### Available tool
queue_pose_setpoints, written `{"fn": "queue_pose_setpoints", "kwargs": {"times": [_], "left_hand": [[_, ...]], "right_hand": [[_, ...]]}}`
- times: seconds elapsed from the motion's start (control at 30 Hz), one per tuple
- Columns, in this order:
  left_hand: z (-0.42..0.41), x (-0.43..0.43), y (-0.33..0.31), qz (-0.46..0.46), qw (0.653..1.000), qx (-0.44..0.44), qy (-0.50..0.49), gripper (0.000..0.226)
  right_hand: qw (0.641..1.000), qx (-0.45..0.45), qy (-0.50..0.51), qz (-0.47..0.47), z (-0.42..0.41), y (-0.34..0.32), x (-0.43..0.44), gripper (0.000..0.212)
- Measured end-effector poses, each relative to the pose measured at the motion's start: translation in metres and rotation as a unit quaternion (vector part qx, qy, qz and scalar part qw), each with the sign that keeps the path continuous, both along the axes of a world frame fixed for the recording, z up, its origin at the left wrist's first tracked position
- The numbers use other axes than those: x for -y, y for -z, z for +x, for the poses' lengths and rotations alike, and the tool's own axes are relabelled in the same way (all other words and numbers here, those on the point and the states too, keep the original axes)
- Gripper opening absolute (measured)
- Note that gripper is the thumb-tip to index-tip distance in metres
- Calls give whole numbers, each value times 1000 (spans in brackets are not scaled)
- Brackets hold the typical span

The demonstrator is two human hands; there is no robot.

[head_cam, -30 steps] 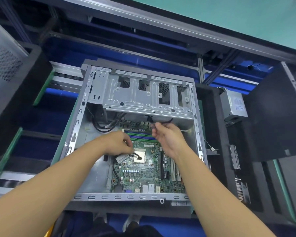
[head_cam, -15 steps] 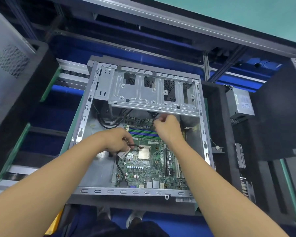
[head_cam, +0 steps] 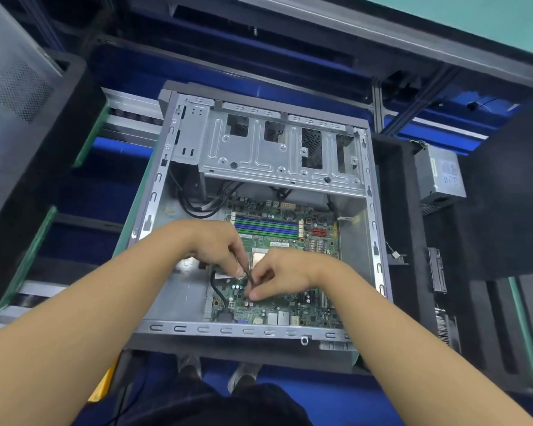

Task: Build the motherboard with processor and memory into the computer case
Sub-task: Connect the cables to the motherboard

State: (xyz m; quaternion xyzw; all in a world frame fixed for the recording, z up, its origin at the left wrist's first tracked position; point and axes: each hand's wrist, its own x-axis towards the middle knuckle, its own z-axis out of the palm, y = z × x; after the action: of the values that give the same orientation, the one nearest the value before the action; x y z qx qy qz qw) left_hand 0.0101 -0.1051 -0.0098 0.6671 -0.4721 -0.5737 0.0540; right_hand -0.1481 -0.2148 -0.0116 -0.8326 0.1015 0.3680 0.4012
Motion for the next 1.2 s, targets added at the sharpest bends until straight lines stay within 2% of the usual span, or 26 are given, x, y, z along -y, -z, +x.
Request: {"fn": "queue_pose_setpoints", "kwargs": {"times": [0.07,0.17,0.23,0.3,0.4,0.63,0.73,1.03,1.2], "left_hand": [[-3,1,0,7,1000,-1,-3,15],[-1,1,2,13,1000,0,0,18],[4,-2,1,36,999,-7,8,23],[8,-5,2,57,997,9,48,24],[4,-8,11,65,994,38,78,17],[-3,-9,14,93,994,25,57,13],[-4,-10,14,90,994,26,64,15],[0,-7,13,86,990,31,108,21],[1,-7,15,79,990,29,113,21]], "right_hand": [[1000,-6,4,14,-4,3,-1,27],[995,-22,56,83,-6,6,-2,8],[985,-36,102,133,-6,9,-7,8],[984,-41,100,141,-6,14,-9,10],[990,-39,65,120,-5,19,-14,14],[998,11,46,37,-5,30,-23,14],[997,8,64,33,-6,32,-24,9],[994,4,106,38,-10,40,-32,13],[997,42,59,-18,-10,43,-38,17]]}}
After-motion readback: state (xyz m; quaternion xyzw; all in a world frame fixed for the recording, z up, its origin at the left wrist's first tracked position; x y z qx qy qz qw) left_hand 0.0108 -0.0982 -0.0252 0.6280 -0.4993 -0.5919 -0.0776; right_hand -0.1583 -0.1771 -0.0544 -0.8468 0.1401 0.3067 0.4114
